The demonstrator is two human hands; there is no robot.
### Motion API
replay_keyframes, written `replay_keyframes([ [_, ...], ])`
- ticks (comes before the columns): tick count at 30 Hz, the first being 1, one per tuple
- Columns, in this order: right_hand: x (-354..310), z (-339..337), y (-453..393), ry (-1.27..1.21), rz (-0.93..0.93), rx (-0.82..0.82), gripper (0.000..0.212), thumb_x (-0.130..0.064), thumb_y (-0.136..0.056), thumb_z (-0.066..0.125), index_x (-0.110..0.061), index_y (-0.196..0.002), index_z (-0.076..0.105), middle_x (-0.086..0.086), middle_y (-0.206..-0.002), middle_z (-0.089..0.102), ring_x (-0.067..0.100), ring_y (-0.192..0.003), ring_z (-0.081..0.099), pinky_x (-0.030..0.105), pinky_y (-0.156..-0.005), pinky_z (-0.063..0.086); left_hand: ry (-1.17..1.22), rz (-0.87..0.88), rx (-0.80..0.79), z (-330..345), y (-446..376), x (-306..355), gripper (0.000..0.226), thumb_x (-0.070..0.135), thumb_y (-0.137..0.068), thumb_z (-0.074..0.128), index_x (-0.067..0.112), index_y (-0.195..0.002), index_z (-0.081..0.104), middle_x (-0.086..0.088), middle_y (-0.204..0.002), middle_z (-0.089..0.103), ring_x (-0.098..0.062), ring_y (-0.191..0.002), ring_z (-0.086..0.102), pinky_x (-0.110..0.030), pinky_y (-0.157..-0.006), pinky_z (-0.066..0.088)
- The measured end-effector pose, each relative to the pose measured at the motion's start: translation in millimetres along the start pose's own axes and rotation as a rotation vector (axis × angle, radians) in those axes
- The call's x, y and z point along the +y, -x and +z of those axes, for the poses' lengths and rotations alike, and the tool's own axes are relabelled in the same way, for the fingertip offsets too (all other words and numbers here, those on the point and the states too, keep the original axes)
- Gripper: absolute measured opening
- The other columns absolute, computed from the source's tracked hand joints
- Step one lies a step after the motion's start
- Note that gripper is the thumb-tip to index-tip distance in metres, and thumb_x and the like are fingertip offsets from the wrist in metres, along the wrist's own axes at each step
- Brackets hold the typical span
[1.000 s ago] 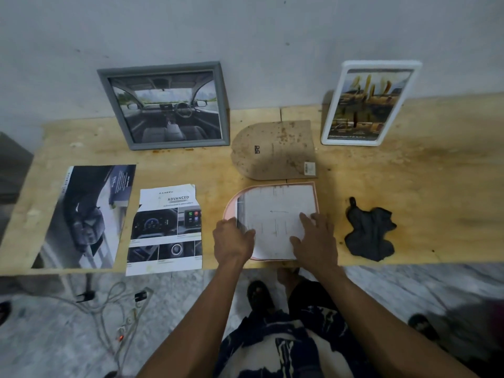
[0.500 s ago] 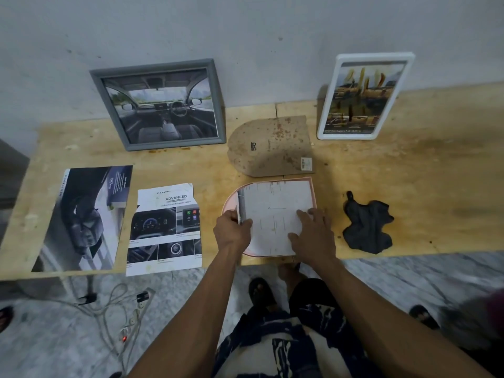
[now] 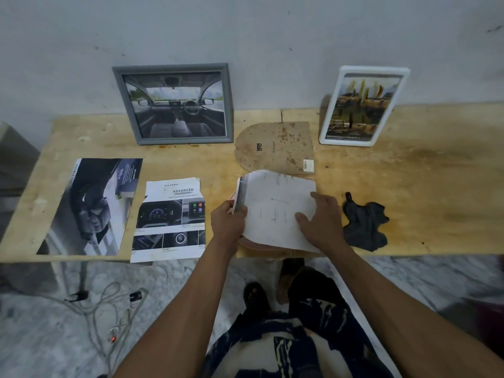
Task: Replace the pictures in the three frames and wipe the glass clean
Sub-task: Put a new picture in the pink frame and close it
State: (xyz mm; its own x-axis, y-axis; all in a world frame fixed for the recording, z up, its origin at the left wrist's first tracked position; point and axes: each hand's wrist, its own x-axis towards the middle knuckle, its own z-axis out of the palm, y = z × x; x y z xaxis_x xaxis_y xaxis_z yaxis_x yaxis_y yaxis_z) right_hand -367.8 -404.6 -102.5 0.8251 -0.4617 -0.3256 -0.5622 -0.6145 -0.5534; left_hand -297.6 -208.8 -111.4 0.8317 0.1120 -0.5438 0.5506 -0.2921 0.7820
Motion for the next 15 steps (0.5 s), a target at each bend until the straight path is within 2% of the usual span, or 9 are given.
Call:
replay_keyframes([
  [2,-9.8,-6.4,-3.0,0.025,-0.075,0.05,0.069,-0.035,-0.09,0.062,-0.019,-0.15,0.031,0.005,-0.152,0.026,0.03,-0.138,0.025,0.046,-0.107,0.035,0.035,0.038,-0.018,-11.3,4.5,7.9,0.008,0.014,-0.092,0.067,0.014,-0.1,0.07,-0.008,-0.097,0.07,-0.027,-0.088,0.065,-0.045,-0.076,0.058],
  [4,-24.4,-12.1,-8.8,0.056,-0.167,0.06,0.068,-0.035,-0.091,0.059,-0.021,-0.151,0.028,0.005,-0.155,0.026,0.03,-0.14,0.023,0.048,-0.11,0.033,0.028,0.077,-0.059,-23.8,7.9,14.8,0.006,0.013,-0.091,0.067,0.018,-0.091,0.069,-0.009,-0.091,0.071,-0.024,-0.079,0.063,-0.037,-0.067,0.052],
  [7,-47.9,-13.6,-18.0,0.085,-0.268,-0.045,0.057,-0.035,-0.095,0.053,-0.022,-0.148,0.034,0.007,-0.149,0.041,0.031,-0.134,0.037,0.044,-0.106,0.035,0.041,0.102,-0.08,-43.1,13.0,21.4,0.008,0.01,-0.089,0.07,0.018,-0.088,0.072,-0.01,-0.088,0.072,-0.02,-0.074,0.062,-0.033,-0.068,0.05],
  [9,-61.9,-11.4,-21.0,0.073,-0.295,-0.127,0.04,-0.032,-0.098,0.05,-0.019,-0.136,0.049,0.009,-0.135,0.056,0.029,-0.116,0.052,0.037,-0.095,0.039,0.068,0.105,-0.017,-57.8,20.2,23.0,0.008,0.007,-0.087,0.072,0.012,-0.093,0.075,-0.007,-0.085,0.071,-0.019,-0.074,0.061,-0.032,-0.069,0.05],
  [11,-71.7,-6.4,-18.5,-0.01,-0.3,-0.156,0.022,-0.029,-0.097,0.052,-0.017,-0.114,0.06,0.008,-0.114,0.066,0.024,-0.094,0.055,0.033,-0.083,0.04,0.15,0.057,0.075,-73.1,30.8,19.5,0.014,0.008,-0.087,0.075,0.008,-0.1,0.073,-0.007,-0.088,0.072,-0.019,-0.074,0.064,-0.031,-0.069,0.053],
  [13,-76.9,1.0,-14.0,-0.104,-0.285,-0.178,0.014,-0.027,-0.096,0.056,-0.016,-0.1,0.063,0.006,-0.099,0.067,0.02,-0.085,0.052,0.031,-0.077,0.037,0.304,-0.029,0.143,-85.1,43.1,11.4,0.024,0.015,-0.086,0.079,0.009,-0.106,0.068,-0.007,-0.095,0.074,-0.019,-0.078,0.068,-0.034,-0.072,0.058],
  [15,-81.5,10.8,-7.6,-0.215,-0.246,-0.217,0.015,-0.026,-0.095,0.058,-0.013,-0.094,0.064,0.004,-0.091,0.065,0.021,-0.083,0.053,0.032,-0.073,0.038,0.345,-0.088,0.18,-94.6,52.3,-5.4,0.027,0.022,-0.082,0.083,0.011,-0.102,0.068,-0.007,-0.099,0.076,-0.023,-0.086,0.071,-0.045,-0.079,0.059],
])
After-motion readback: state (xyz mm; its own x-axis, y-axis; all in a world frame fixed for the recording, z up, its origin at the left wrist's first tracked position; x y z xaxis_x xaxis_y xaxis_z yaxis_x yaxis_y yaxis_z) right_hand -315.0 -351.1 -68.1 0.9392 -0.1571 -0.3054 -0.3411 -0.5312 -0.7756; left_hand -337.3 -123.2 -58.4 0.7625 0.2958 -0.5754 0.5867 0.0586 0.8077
